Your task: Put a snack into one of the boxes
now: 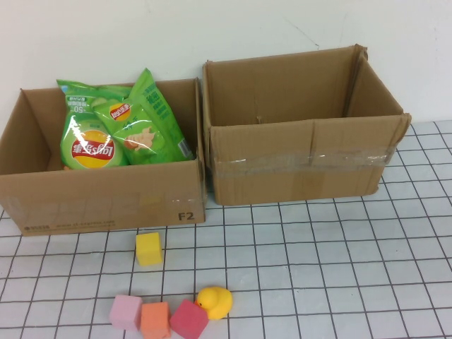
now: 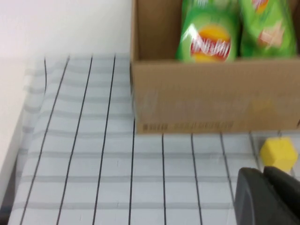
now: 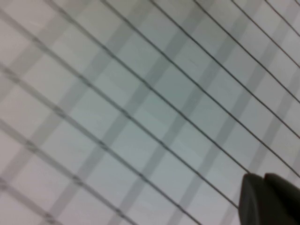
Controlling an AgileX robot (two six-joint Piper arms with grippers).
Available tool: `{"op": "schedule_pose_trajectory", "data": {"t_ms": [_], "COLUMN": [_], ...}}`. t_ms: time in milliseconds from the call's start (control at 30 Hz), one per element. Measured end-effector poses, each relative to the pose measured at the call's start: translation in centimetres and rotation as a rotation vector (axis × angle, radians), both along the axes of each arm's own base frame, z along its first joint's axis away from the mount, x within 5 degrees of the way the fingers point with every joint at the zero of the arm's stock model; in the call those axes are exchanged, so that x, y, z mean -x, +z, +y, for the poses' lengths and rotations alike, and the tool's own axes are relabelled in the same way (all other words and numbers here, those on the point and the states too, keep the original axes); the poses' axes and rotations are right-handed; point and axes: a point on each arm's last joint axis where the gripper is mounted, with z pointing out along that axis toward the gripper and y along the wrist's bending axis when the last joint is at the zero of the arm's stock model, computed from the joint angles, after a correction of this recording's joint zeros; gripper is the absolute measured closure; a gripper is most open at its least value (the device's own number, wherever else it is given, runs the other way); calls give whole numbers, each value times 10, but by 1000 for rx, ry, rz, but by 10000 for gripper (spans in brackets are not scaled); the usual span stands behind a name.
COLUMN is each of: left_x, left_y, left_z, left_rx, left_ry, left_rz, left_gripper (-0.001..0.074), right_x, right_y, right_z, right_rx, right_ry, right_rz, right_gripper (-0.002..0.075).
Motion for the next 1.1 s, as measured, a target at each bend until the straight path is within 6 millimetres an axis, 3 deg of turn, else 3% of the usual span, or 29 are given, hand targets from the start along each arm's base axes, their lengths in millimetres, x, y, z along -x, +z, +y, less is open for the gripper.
{"op": "schedule_pose_trajectory", "data": {"t_ms": [133, 267, 467, 667, 933, 1100], "left_x": [8, 15, 19, 21, 21, 21], "left_y": [1, -15, -44, -42, -42, -42], "left_z": [7, 10, 6, 5, 6, 6], "left_rx": [0, -17, -40, -78, -89, -89], "left_ry": [-22, -71, -161, -206, -204, -204], "left_rz": [-102, -175, -239, -305, -303, -303], "left_gripper": [736, 736, 736, 736, 736, 736], "right_x": [33, 61, 100, 128, 132, 126], "right_y": [22, 38, 49, 51, 53, 56], "right_z": [5, 3, 1, -4, -8, -13], "right_rx": [-142, -219, -303, -316, -296, -395], "right_ry": [119, 181, 282, 336, 326, 162], "right_rz": [-63, -139, -195, -235, -284, -291], "right_gripper": [727, 727, 727, 727, 727, 727]}}
